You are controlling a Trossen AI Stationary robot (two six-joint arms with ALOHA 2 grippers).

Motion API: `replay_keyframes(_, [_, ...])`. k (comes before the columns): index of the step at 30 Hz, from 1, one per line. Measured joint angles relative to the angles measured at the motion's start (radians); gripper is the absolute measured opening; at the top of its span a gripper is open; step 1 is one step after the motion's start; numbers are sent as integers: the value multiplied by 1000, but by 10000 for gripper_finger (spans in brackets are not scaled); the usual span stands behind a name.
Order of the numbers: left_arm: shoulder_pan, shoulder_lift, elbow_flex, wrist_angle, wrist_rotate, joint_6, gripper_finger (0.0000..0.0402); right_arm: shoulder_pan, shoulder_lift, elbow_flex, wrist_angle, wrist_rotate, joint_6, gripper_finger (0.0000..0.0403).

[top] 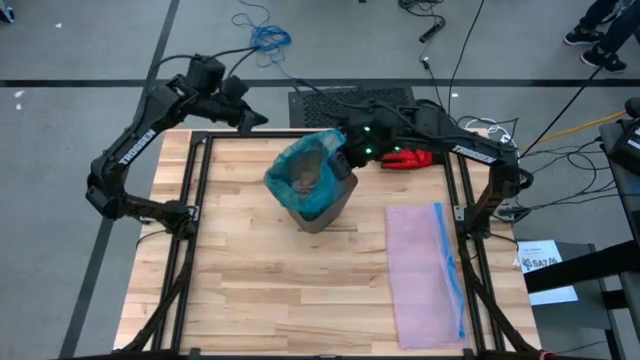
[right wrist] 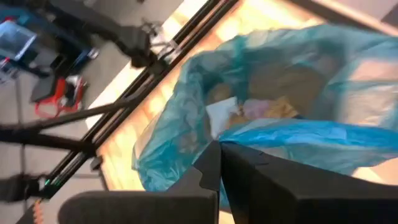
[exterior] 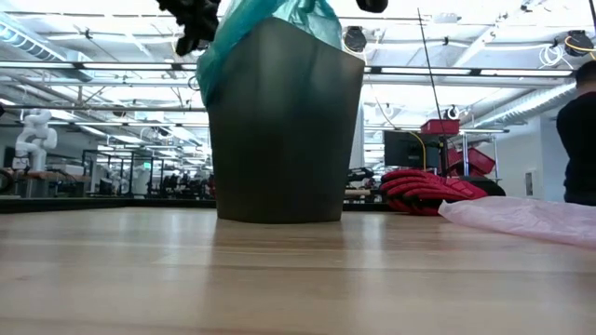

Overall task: Place trash/remove bag and relplace
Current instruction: Remove the blue trash bag from the trash bin

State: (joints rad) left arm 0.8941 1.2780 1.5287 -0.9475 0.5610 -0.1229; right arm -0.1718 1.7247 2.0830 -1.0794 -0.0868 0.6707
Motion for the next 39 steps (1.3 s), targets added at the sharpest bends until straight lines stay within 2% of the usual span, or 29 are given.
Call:
replay_keyframes(4, [0, -8, 53, -42, -9, -1, 0, -12, 6, 1, 23, -75, -14, 0])
replay_keyframes(9, [0, -11, 63, -47, -16, -23, 0, -38, -27, 1, 70, -77, -23, 24])
replay_keyframes(18, [0, -11, 63, -52, -16, -39, 0, -125, -99, 2, 111, -77, -26, 159])
replay_keyframes(21, [0, -11, 63, -57, -7, -83, 0, -151, -99, 2, 110, -120, -29, 194])
replay_keyframes(25, [0, -42, 63, -165, 80, -158, 0, -167, -95, 2, 110, -157, -68, 220])
replay_keyframes(30, [0, -128, 60, -432, 55, -189, 0, -207, -100, 2, 110, -211, -110, 226])
replay_keyframes(33, [-5, -221, 15, -425, 29, -322, 0, -235, -100, 2, 110, -255, -144, 226])
replay_keyframes(39, [-13, -466, -145, -248, 11, -737, 0, -298, -100, 2, 110, -334, -258, 226])
